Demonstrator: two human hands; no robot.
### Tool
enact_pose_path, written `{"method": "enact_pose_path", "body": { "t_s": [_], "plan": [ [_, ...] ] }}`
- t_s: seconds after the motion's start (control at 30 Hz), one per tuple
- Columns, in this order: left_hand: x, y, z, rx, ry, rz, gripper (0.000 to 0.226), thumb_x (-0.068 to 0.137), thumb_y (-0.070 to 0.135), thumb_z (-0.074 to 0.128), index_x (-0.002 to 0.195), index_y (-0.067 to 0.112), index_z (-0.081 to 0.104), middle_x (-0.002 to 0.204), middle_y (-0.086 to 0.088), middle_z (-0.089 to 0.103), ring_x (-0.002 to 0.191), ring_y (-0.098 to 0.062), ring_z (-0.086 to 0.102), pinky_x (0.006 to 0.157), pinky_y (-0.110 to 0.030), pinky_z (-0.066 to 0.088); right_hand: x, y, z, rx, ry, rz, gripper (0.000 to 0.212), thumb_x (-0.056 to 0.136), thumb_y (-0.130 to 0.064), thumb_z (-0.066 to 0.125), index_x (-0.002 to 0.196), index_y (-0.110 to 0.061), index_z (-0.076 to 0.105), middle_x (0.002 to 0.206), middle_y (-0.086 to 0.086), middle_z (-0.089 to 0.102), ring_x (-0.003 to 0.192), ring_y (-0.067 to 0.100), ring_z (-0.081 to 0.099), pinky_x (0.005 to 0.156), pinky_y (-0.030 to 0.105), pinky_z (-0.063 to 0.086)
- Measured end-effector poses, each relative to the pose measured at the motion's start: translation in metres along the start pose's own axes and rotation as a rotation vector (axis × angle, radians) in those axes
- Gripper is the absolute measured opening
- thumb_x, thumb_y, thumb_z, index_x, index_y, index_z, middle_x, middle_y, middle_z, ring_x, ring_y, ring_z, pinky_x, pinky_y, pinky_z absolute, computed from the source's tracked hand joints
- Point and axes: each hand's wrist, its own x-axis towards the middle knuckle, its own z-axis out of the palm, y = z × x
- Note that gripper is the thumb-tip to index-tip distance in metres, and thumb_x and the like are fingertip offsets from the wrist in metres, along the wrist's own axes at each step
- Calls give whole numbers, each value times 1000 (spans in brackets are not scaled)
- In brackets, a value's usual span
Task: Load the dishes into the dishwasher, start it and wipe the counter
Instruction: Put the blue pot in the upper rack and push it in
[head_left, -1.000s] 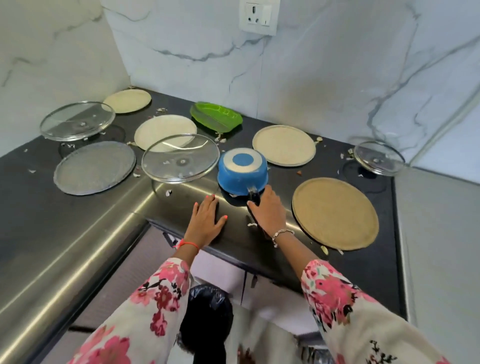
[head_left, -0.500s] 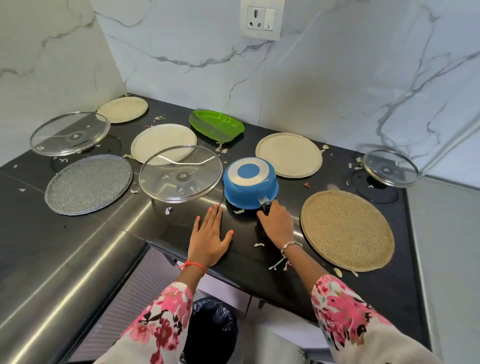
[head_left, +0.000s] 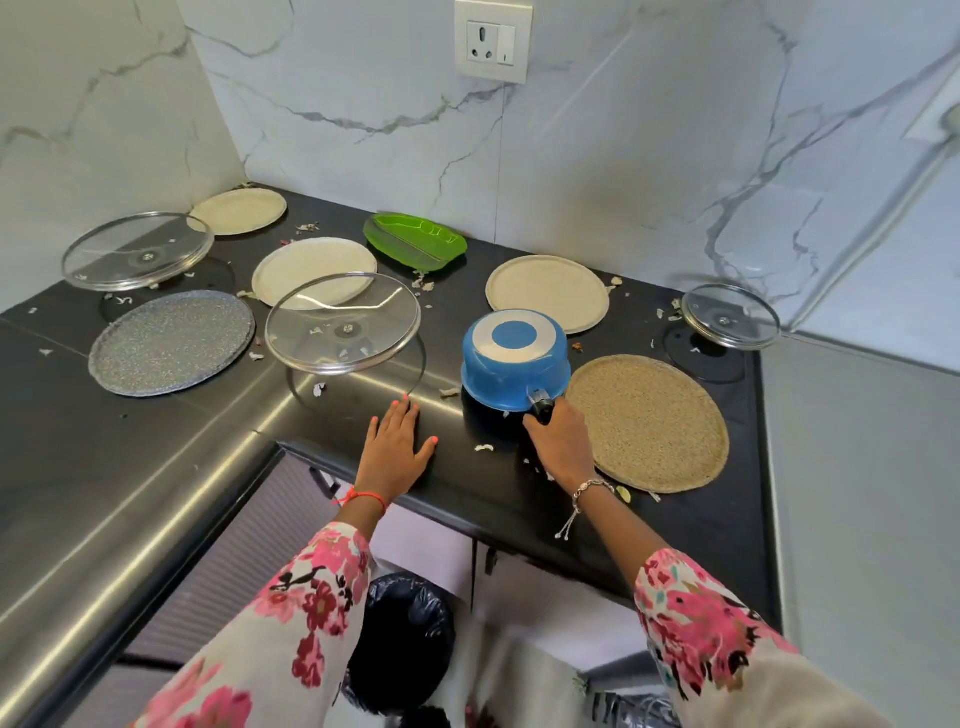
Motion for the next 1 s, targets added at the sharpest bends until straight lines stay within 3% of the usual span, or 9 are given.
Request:
{"method": "enact_pose_path", "body": {
  "t_s": [0.2,0.37,0.47,0.53,0.8,0.93,1.0],
  "plan": [
    [-72,2,-2,-168,26,18,54,91,28,56,137,7,39,151,-8,28,142,-23,21,117,-37,17,-48,1,-20,68,55,-57,26,86,-16,63,104,0,54,97,13,60,84,21,55,70,28,41],
    [-157,-4,9,-166,82,65,52,89,24,59,133,4,42,148,-12,33,140,-26,25,116,-37,18,-131,5,-23,65,84,-62,24,87,-17,62,101,1,53,90,11,58,83,22,56,71,32,46],
    [-216,-6,20,-152,78,105,51,90,29,57,132,4,43,147,-11,34,141,-26,23,116,-40,18,-200,16,-17,130,91,-68,15,85,-11,61,81,2,55,74,12,56,69,21,52,64,39,44],
    [-265,-3,29,-155,64,128,52,90,32,55,133,5,42,148,-10,31,142,-25,21,117,-41,16,-253,29,-9,139,98,-74,18,83,-7,61,71,4,54,67,11,54,63,19,47,60,35,38],
    [-452,14,58,-168,-125,167,59,92,41,48,140,11,34,153,-4,24,144,-21,14,117,-38,2,-438,101,1,134,64,107,22,79,-9,60,64,-5,44,58,3,44,51,14,39,47,25,30],
    [-520,25,78,-129,-196,187,67,88,53,41,139,10,36,152,-5,26,144,-19,14,117,-37,5,-513,139,-9,118,56,191,22,80,-13,61,68,-7,43,57,-2,41,52,12,38,43,18,25],
    [-547,34,88,-121,-231,215,77,82,63,28,137,9,38,151,-6,28,143,-21,17,116,-38,8,-543,158,-17,132,45,197,22,79,-8,60,64,-6,43,53,-2,40,52,13,37,44,20,25]
  ]
}}
